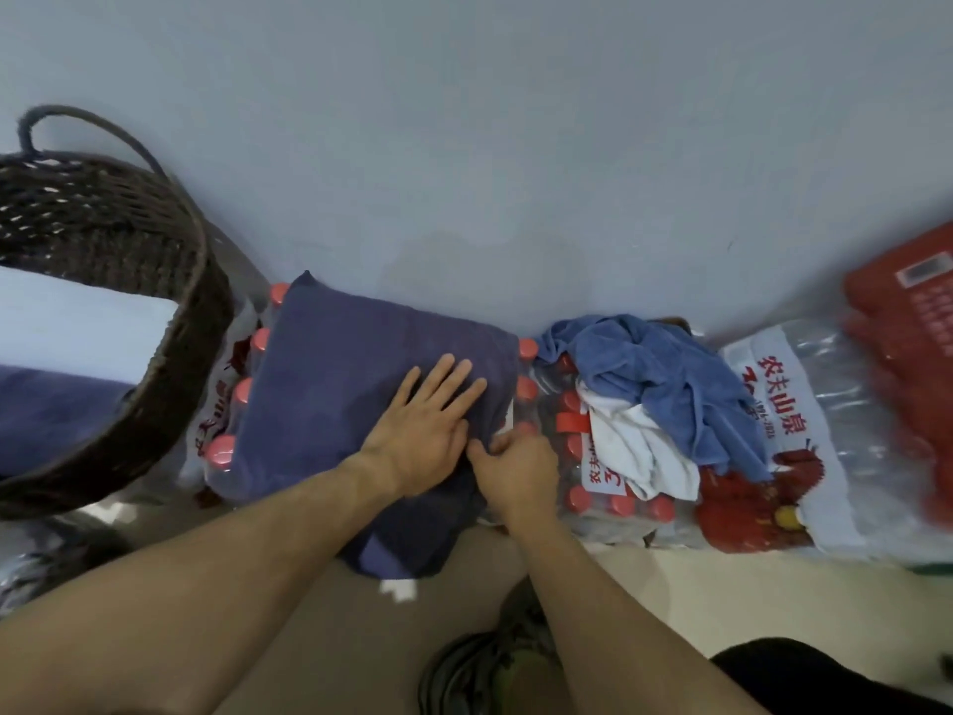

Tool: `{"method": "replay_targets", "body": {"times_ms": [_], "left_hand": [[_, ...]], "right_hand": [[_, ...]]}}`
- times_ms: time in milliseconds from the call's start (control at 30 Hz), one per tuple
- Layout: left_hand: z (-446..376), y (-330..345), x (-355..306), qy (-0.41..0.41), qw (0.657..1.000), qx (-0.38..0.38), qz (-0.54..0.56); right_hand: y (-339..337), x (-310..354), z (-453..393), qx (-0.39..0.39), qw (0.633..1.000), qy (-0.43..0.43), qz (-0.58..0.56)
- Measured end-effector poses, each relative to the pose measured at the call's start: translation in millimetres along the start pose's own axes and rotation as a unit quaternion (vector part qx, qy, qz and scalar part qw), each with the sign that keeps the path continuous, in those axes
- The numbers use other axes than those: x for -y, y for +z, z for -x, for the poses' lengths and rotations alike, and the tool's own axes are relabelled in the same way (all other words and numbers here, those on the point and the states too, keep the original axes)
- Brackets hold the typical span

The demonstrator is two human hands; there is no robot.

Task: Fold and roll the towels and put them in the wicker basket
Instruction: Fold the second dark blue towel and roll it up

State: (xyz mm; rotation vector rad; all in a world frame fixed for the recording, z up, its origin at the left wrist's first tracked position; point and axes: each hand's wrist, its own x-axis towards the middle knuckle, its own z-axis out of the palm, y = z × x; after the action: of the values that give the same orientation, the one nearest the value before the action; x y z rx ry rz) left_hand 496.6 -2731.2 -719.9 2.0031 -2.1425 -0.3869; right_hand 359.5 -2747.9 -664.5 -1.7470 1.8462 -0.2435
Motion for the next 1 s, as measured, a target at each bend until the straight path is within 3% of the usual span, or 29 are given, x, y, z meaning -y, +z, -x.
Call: {"method": "replay_targets", "body": {"times_ms": [133,267,400,567,667,767,900,1000], "left_hand": [[0.6,-1.4,-1.1,0.004,1.0,-0.003,0.005],[0.8,-0.3,-0.3,0.004,1.0,-0.002,0.002],[1.3,1.1,0.2,0.006,1.0,-0.008,0.021],[1.3,-4.4,-2.6,-0.004,1.0,0.011,0.01],[0.9,-14.3,-6.6,0.014,1.0,-0.011,0.002],[8.4,-22.0,-11.0,0.141,0.985,-0.088,0.048],[18.8,-18.5,-10.5,0.173,0.983,0.013,0.064],[16.4,-19.2,-8.8,0.165,0.984,0.042,0.054]], "right_hand": [[-19.0,-0.4,-1.9,0.063,0.989,0.029,-0.128],[-28.5,-11.3,14.1,0.189,0.929,0.124,-0.292],[-35.0,-41.0,32.7,0.257,0.894,0.152,-0.334],[-23.6,-75.1,43.9,0.08,0.964,0.159,-0.198],[-3.9,-86.3,55.6,0.121,0.951,0.171,-0.227],[22.2,-90.9,55.5,0.155,0.939,0.169,-0.257],[53.9,-100.3,50.7,0.204,0.91,0.181,-0.313],[79.0,-117.8,47.8,0.191,0.9,0.198,-0.337]]}}
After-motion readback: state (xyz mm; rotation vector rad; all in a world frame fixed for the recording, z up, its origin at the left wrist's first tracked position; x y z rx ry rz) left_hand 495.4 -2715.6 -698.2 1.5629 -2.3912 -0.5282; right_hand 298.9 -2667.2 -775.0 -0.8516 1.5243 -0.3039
